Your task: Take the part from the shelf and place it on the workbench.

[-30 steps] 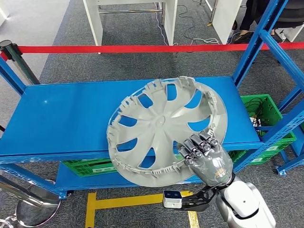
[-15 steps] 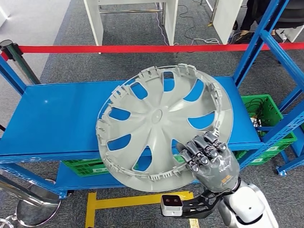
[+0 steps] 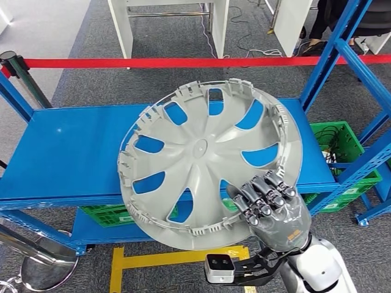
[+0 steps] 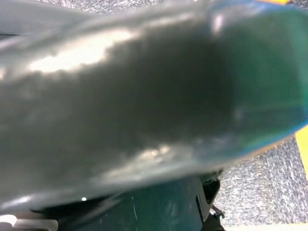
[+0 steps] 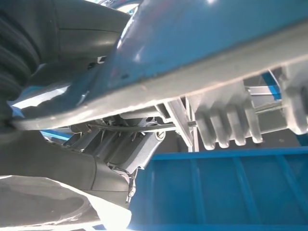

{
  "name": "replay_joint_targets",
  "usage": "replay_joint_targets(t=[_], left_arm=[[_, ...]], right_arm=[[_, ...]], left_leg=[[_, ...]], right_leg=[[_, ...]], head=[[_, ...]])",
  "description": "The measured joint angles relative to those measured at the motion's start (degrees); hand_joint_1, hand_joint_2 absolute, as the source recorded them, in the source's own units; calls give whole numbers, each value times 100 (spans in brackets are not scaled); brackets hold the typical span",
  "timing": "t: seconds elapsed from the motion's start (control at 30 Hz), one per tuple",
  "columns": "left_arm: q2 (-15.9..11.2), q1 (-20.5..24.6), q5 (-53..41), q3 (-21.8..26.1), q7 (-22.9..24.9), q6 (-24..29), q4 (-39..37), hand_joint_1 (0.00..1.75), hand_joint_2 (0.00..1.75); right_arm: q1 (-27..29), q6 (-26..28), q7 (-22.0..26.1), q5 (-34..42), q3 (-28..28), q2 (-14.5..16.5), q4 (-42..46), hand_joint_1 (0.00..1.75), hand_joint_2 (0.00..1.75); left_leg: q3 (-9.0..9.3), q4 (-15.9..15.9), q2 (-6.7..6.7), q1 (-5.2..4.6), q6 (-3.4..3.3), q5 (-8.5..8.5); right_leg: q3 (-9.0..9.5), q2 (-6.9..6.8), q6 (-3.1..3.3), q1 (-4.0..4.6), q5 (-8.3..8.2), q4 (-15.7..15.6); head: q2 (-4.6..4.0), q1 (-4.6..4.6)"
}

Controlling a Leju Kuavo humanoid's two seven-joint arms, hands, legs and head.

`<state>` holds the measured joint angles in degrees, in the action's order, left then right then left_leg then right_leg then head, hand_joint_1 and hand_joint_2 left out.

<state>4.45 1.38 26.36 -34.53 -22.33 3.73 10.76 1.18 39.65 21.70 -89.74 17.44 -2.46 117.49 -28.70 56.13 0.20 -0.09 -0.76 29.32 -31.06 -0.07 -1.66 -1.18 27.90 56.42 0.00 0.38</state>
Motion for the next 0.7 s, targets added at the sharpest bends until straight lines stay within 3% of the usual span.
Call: replay_joint_targets(t=[0.7], left_arm=[[-69,-18,214,24,823,51,-115,0,0]], right_arm=[[64,-2,-168,0,24,177,228,175,175]], left_leg=[[-14,37,-2,-14,-17,11]], right_leg=[[-4,-1,-18,-14,-9,-5]], head=[[0,-1]])
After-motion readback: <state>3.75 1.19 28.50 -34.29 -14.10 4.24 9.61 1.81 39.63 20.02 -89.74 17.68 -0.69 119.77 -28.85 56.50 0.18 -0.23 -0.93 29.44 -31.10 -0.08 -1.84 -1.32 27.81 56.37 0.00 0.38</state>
